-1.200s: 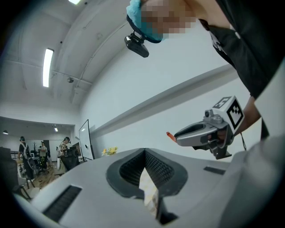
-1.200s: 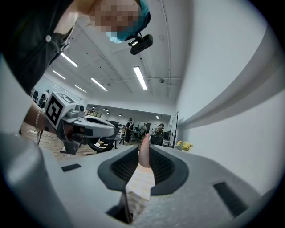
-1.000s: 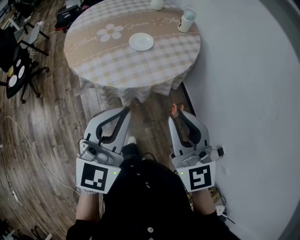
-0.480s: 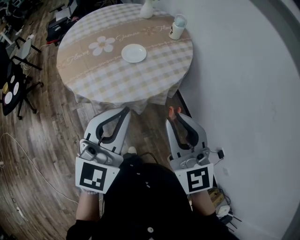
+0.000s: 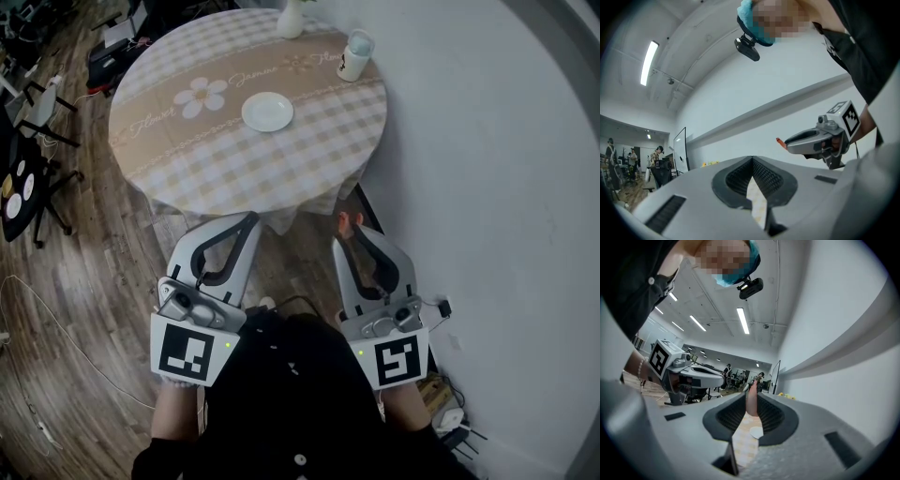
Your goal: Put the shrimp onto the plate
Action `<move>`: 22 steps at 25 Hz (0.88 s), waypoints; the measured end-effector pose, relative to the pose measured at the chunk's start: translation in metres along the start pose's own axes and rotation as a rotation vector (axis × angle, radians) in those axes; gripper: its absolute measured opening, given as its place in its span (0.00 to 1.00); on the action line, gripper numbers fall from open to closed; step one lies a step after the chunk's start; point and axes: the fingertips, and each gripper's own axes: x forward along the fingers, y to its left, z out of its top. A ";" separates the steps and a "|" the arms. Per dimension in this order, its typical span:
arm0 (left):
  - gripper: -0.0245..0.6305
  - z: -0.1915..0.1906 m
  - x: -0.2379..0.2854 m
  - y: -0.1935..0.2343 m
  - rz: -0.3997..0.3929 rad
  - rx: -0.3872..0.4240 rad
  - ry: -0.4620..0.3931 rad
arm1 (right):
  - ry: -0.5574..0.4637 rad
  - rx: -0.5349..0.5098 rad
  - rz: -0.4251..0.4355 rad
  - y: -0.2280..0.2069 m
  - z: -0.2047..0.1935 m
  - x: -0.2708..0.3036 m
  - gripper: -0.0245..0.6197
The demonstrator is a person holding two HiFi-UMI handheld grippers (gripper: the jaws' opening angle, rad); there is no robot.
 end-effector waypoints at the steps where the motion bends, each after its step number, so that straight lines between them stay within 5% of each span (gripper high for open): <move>1: 0.04 -0.001 0.000 0.001 0.000 -0.002 0.000 | 0.002 -0.002 0.000 0.000 -0.001 0.001 0.12; 22: 0.04 -0.022 0.007 0.020 0.025 -0.016 0.034 | 0.019 -0.005 0.012 -0.007 -0.008 0.022 0.12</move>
